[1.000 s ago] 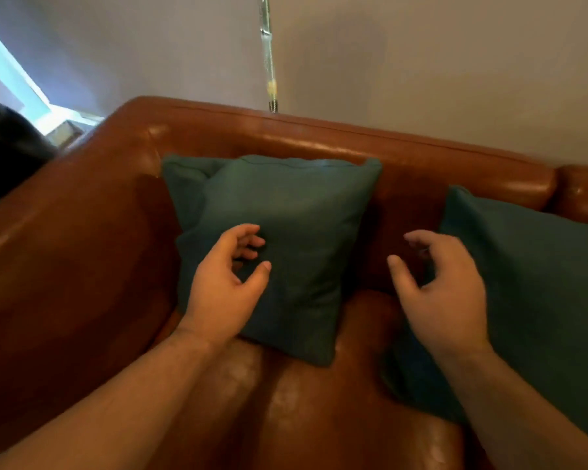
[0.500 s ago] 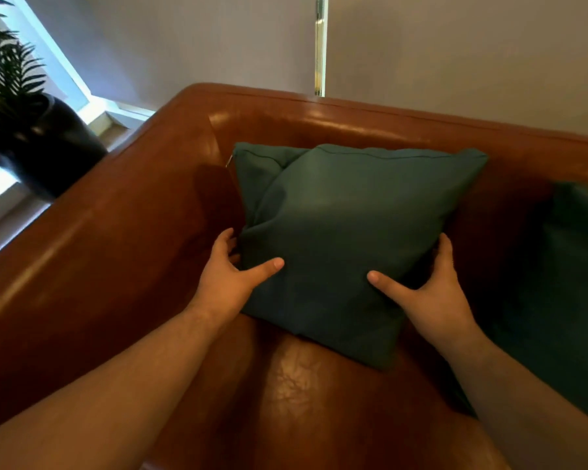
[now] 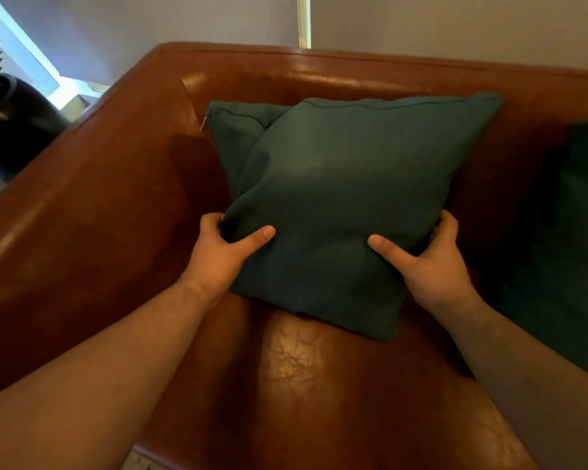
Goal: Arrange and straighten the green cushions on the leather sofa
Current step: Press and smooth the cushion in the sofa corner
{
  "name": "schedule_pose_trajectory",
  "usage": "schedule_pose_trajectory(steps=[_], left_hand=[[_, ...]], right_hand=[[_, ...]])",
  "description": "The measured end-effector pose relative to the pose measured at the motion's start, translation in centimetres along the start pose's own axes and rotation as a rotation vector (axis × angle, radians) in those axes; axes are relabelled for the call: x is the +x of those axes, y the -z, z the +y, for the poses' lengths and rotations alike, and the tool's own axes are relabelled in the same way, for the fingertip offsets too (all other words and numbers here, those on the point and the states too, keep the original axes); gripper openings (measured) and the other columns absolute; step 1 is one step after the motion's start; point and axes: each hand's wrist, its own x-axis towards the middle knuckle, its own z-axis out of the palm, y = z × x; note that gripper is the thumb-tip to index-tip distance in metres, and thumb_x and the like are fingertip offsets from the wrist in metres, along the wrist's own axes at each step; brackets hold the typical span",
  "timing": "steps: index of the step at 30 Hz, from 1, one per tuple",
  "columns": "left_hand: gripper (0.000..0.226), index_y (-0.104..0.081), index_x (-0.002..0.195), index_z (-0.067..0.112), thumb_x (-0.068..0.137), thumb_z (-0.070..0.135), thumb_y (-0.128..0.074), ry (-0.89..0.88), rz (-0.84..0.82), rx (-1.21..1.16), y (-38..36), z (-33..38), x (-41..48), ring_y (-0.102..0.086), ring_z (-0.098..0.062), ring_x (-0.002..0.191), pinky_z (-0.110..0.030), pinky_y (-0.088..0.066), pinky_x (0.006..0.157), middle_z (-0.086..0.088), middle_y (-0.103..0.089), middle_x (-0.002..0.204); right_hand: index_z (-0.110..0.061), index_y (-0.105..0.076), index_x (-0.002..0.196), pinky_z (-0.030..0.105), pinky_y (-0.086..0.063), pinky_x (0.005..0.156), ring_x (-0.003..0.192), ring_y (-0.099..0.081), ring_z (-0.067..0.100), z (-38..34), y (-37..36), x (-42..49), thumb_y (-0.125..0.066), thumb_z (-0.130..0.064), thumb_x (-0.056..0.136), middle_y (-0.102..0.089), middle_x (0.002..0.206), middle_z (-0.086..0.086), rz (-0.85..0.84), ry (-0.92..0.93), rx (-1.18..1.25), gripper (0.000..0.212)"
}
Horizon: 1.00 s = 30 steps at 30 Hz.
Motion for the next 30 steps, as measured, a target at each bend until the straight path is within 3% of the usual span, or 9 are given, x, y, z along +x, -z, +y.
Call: schedule_pose_trajectory(steps=[6, 10, 14, 17, 20, 22, 25, 28, 30], left_hand=[[0.096, -0.056, 0.098, 0.032, 0.031, 0.097, -0.080, -0.065, 0.063, 0.160, 1.8, 1.0, -2.7, -0.072, -0.009, 0.100, -0.046, -0.061, 0.093, 0.007, -0.074, 0.109], [0.097, -0.063, 0.100, 0.027, 0.034, 0.097, -0.080, 0.068, 0.039, 0.128, 2.7, -1.0, -6.3, -0.076, -0.008, 0.092, -0.049, -0.062, 0.089, 0.008, -0.078, 0.101], [0.106, -0.063, 0.101, 0.024, 0.028, 0.101, -0.076, 0.219, 0.009, 0.199, 3.3, -4.9, -9.1, -0.075, -0.012, 0.093, -0.049, -0.062, 0.089, 0.006, -0.077, 0.102], [0.108, -0.059, 0.101, 0.027, 0.026, 0.104, -0.072, 0.261, -0.012, 0.292, 3.1, -7.1, -9.9, -0.073, -0.017, 0.098, -0.048, -0.061, 0.091, 0.003, -0.072, 0.110], [0.111, -0.055, 0.108, 0.028, 0.029, 0.105, -0.071, 0.233, -0.003, 0.365, 2.7, -7.9, -10.0, -0.069, -0.021, 0.106, -0.048, -0.059, 0.097, 0.002, -0.064, 0.117], [0.120, -0.050, 0.115, 0.026, 0.026, 0.105, -0.070, 0.261, -0.005, 0.373, 2.3, -8.0, -10.0, -0.067, -0.023, 0.112, -0.047, -0.057, 0.100, 0.001, -0.061, 0.122], [0.128, -0.040, 0.120, 0.030, 0.021, 0.107, -0.066, 0.334, -0.030, 0.407, 1.6, -7.8, -10.0, -0.068, -0.027, 0.116, -0.047, -0.056, 0.101, 0.000, -0.066, 0.126], [0.149, -0.033, 0.142, 0.030, 0.020, 0.107, -0.067, 0.360, -0.058, 0.385, 1.7, -7.9, -9.7, -0.063, -0.027, 0.130, -0.047, -0.052, 0.110, 0.000, -0.063, 0.141], [0.153, -0.032, 0.154, 0.034, 0.025, 0.105, -0.071, 0.377, -0.080, 0.284, 2.3, -8.1, -8.9, -0.058, -0.025, 0.138, -0.048, -0.047, 0.116, 0.005, -0.061, 0.148]], right_hand=[[-0.059, -0.045, 0.132, 0.015, -0.052, 0.094, 0.121, -0.061, -0.010, -1.8, -0.1, -4.6, -0.083, -0.084, 0.060, -0.063, 0.130, -0.034, 0.185, 0.083, 0.029, 0.085], [-0.066, -0.046, 0.128, 0.025, -0.048, 0.093, 0.111, -0.063, -0.004, -1.3, -0.5, -7.5, -0.065, -0.100, 0.058, -0.064, 0.124, -0.029, 0.232, -0.012, -0.040, 0.080], [-0.060, -0.047, 0.127, 0.034, -0.046, 0.094, 0.114, -0.063, 0.013, 2.4, -1.8, -10.6, -0.063, -0.094, 0.065, -0.064, 0.121, -0.021, 0.151, -0.158, -0.155, 0.072], [-0.041, -0.049, 0.141, 0.040, -0.049, 0.103, 0.125, -0.063, 0.021, 5.0, -2.5, -12.4, -0.060, -0.092, 0.069, -0.064, 0.134, -0.011, 0.107, -0.246, -0.185, 0.089], [-0.035, -0.039, 0.155, 0.048, -0.047, 0.114, 0.136, -0.056, 0.025, 5.7, -2.9, -12.8, -0.062, -0.082, 0.082, -0.058, 0.149, -0.003, 0.097, -0.259, -0.250, 0.090], [-0.029, -0.027, 0.165, 0.049, -0.038, 0.122, 0.149, -0.044, 0.029, 5.1, -3.5, -12.5, -0.060, -0.061, 0.096, -0.044, 0.164, 0.005, 0.117, -0.199, -0.392, 0.083], [-0.022, -0.025, 0.168, 0.053, -0.025, 0.128, 0.160, -0.023, 0.032, 3.0, -5.6, -12.0, -0.052, -0.028, 0.102, -0.026, 0.174, 0.010, 0.164, 0.113, -0.657, 0.072], [-0.032, -0.028, 0.167, 0.061, -0.015, 0.127, 0.164, -0.014, 0.031, 2.0, -8.4, -12.9, -0.047, -0.054, 0.101, -0.019, 0.177, 0.002, 0.007, 0.376, -0.810, 0.073], [-0.037, -0.024, 0.168, 0.067, -0.010, 0.127, 0.165, -0.005, 0.032, 3.4, -9.7, -13.9, -0.038, -0.075, 0.100, -0.012, 0.179, 0.000, -0.108, 0.419, -0.946, 0.080]])
